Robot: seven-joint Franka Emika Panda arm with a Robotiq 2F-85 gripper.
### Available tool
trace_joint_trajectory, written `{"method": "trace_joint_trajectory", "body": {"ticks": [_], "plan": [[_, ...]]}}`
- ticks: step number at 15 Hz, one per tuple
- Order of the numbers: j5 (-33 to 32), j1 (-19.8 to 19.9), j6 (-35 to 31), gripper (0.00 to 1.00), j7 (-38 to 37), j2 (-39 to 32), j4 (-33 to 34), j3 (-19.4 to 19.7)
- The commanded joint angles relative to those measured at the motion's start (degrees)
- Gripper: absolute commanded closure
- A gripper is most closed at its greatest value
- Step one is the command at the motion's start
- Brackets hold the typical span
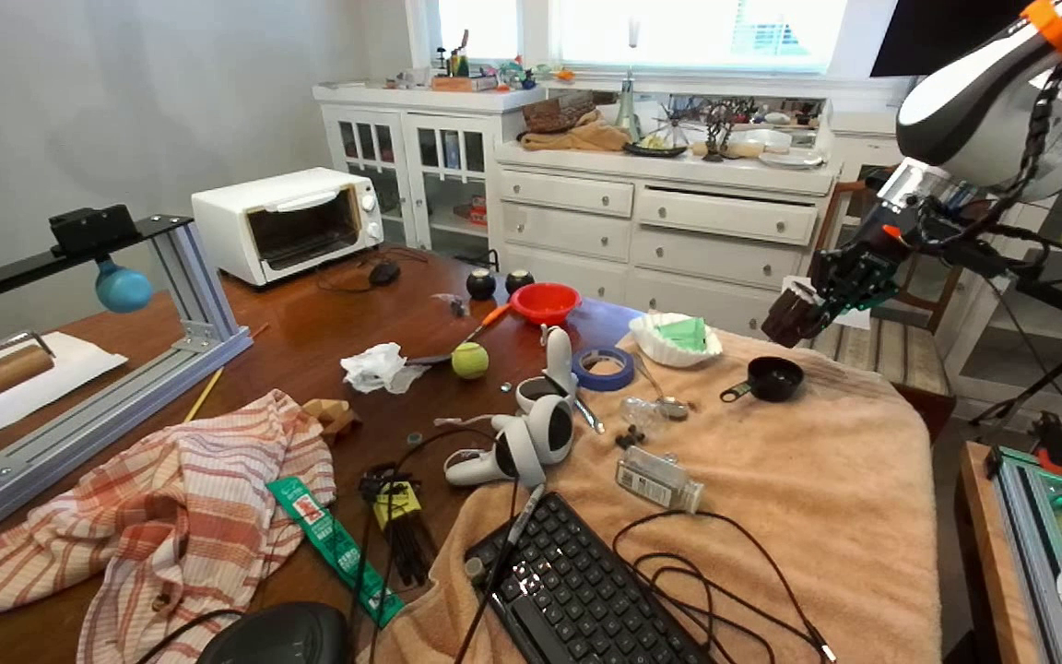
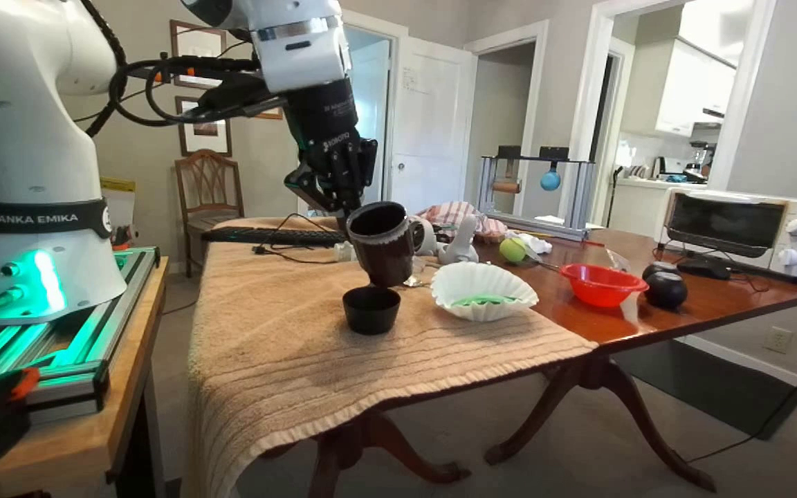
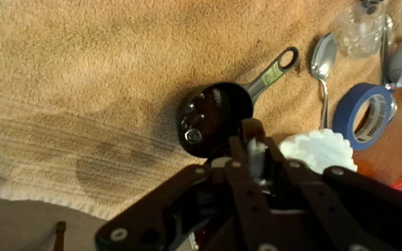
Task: Pour the contents in the brown mug into the black measuring cup.
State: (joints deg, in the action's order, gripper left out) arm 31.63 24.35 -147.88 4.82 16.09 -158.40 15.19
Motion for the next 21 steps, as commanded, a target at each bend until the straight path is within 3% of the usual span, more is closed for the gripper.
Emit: {"method": "trace_joint_trajectory", "body": {"ticks": [1,3,4,9,10,11,17,18,21], "plan": [[-12.3,5.6,2.4,0.96,-6.9,3.0,0.2,-6.3],[-14.2,5.9,8.7,0.96,-4.2,5.2,0.7,-6.8],[-16.5,1.2,12.3,0.96,-3.6,6.3,0.9,-1.7],[-23.4,-0.3,23.8,0.96,-4.2,12.3,0.6,-1.0],[-22.1,-0.9,24.6,0.96,-3.6,13.5,0.8,-0.2],[-21.9,-1.2,21.8,0.82,-4.2,9.5,1.4,0.0],[-21.8,-1.6,23.3,0.82,-4.1,12.0,1.2,0.4],[-21.8,-1.7,23.3,0.96,-4.1,12.0,1.2,0.4],[-25.8,-1.5,22.6,0.96,-3.4,8.7,4.0,-0.1]]}}
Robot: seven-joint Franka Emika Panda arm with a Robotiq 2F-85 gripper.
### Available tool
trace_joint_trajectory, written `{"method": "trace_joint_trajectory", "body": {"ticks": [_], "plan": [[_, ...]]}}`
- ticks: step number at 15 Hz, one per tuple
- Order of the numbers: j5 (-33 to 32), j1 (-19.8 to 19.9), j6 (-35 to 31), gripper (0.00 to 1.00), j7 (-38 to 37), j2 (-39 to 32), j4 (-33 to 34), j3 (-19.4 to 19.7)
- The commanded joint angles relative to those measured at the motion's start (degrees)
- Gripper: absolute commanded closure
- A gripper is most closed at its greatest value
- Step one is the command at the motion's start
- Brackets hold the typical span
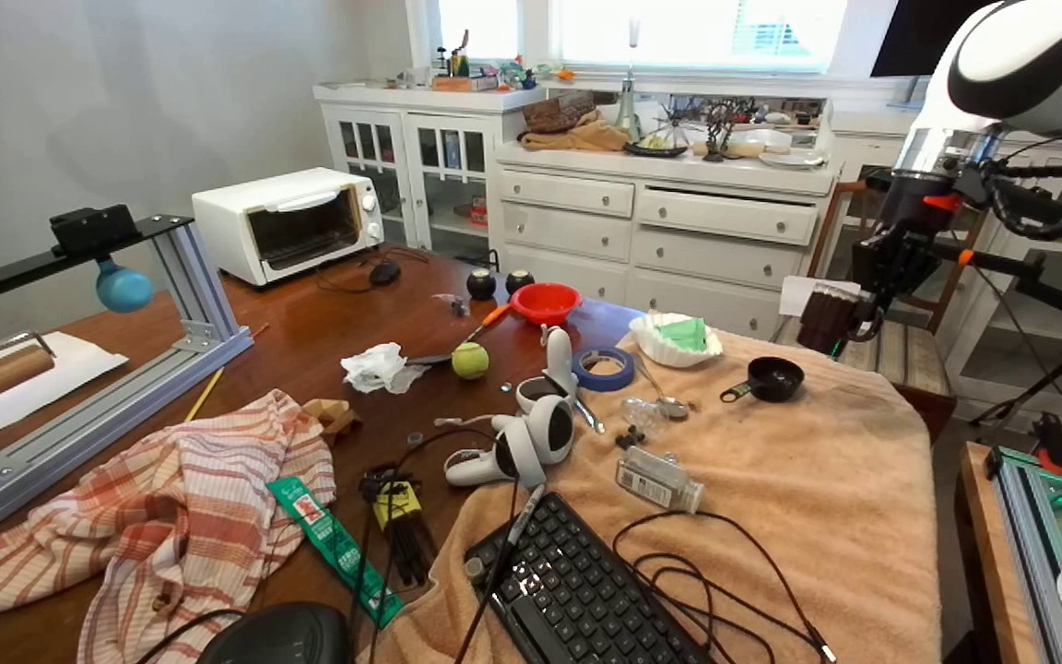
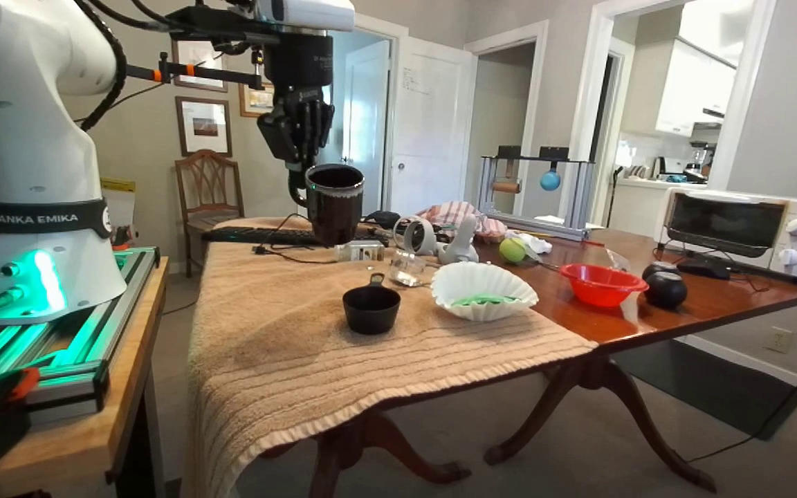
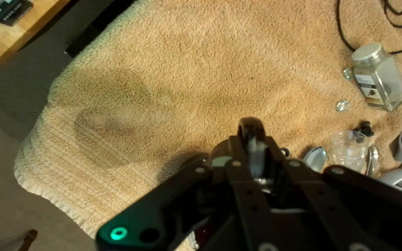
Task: Pour the contents in the brown mug into the black measuring cup.
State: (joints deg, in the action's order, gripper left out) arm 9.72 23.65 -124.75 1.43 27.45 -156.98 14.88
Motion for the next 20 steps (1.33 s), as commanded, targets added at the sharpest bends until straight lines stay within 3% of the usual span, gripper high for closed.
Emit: {"method": "trace_joint_trajectory", "body": {"ticks": [1,8,13,20], "plan": [[-5.5,-1.1,-0.8,0.96,0.2,-3.5,3.4,-0.1],[-14.5,-4.5,-6.1,0.96,0.8,-10.3,9.0,-2.3],[-16.4,-8.8,-7.6,0.96,2.9,-16.6,12.9,-4.2],[-17.7,-11.7,-10.5,0.96,2.1,-24.9,16.9,-5.6]]}}
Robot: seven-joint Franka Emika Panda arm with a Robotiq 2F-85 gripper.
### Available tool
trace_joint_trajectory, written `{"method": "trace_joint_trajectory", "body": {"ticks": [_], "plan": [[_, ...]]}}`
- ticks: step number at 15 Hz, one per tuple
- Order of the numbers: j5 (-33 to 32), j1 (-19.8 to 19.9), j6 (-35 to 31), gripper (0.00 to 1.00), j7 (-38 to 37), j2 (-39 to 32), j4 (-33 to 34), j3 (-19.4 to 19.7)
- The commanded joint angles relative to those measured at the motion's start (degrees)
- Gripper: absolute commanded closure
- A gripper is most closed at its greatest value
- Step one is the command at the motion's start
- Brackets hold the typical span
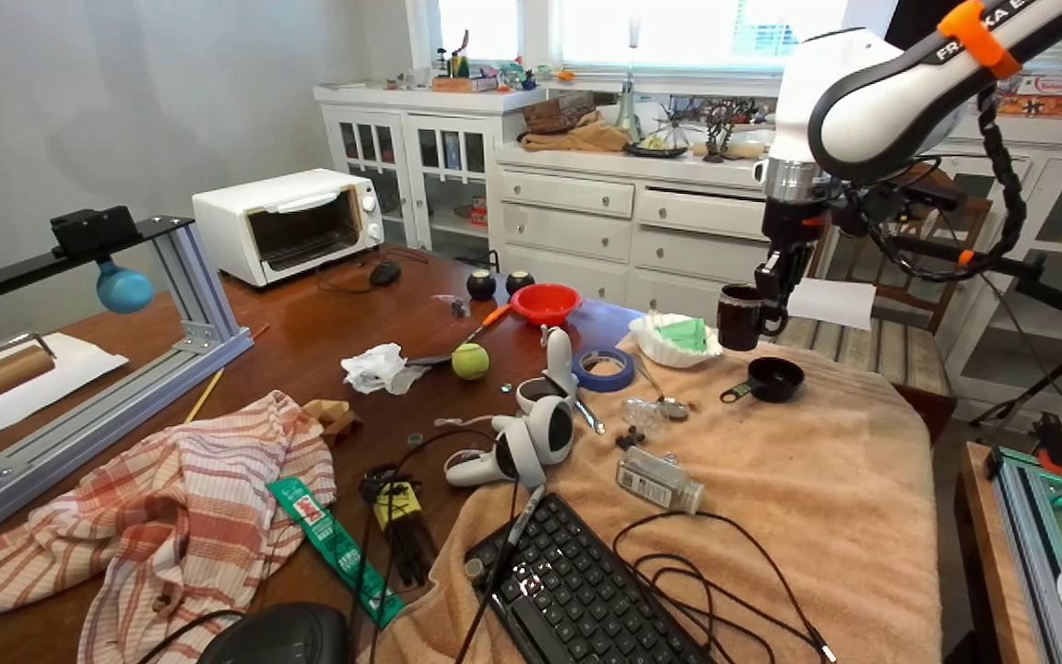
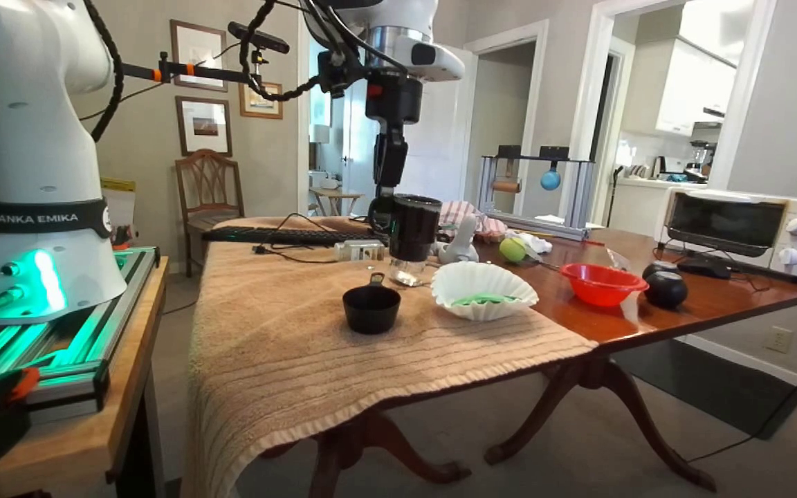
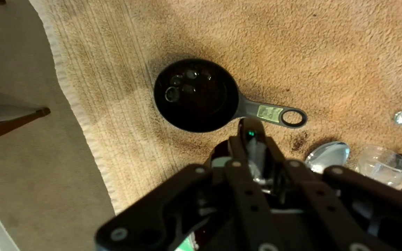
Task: Pour the contents in the brown mug into the black measuring cup.
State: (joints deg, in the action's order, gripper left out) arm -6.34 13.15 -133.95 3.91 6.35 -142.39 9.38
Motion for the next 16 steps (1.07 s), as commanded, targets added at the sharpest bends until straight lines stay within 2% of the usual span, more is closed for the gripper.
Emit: {"method": "trace_joint_trajectory", "body": {"ticks": [1,11,16], "plan": [[-1.6,-1.6,-1.8,0.96,-0.5,-4.4,2.4,-0.3],[-1.1,-3.4,-3.6,0.96,1.2,-9.3,3.4,-0.7],[-3.0,-3.9,-7.3,0.96,1.4,-12.0,4.9,-1.0]]}}
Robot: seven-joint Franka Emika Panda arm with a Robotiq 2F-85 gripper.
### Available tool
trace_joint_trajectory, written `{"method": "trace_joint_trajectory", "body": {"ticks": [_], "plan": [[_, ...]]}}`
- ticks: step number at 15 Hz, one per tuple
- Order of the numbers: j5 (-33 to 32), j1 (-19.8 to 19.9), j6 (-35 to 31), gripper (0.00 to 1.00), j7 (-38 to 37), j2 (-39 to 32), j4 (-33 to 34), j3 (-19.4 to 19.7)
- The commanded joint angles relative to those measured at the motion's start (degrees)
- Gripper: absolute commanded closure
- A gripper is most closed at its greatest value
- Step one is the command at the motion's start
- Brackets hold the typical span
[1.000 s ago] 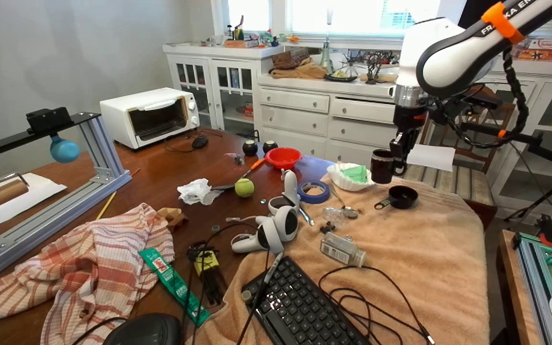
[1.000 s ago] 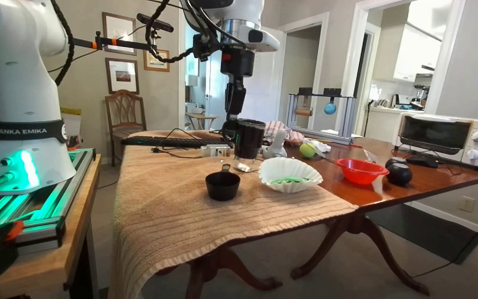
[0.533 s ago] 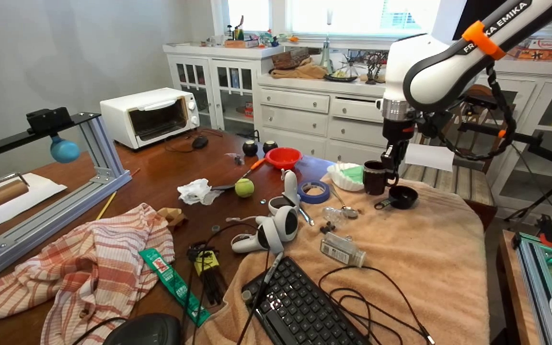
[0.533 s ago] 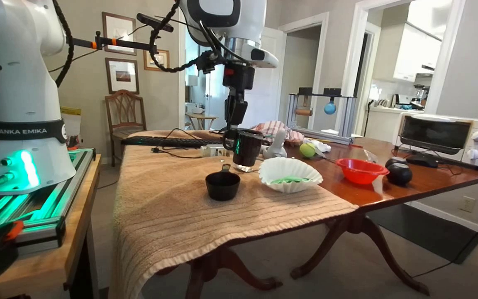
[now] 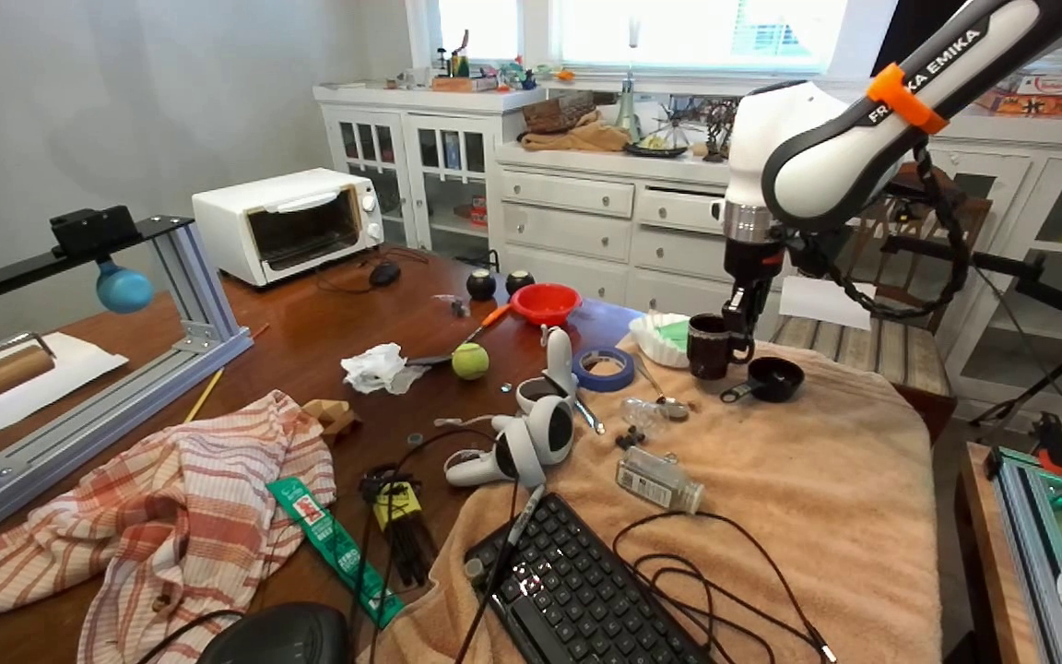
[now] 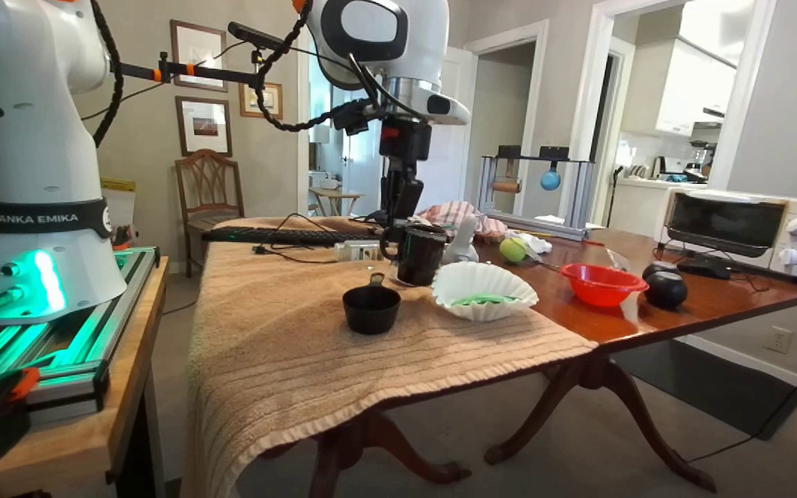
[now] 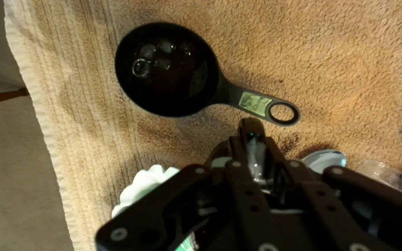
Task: Pour the contents in the brown mug into the black measuring cup.
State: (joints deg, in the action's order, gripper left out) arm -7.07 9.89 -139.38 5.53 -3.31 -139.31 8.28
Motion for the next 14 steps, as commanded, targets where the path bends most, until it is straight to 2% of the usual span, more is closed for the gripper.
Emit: {"method": "trace_joint_trajectory", "body": {"ticks": [1,14], "plan": [[-2.4,-0.8,-2.4,0.96,-0.1,-2.9,2.1,0.1],[-4.4,-2.1,-3.9,0.96,0.6,-6.7,3.4,-0.4]]}}
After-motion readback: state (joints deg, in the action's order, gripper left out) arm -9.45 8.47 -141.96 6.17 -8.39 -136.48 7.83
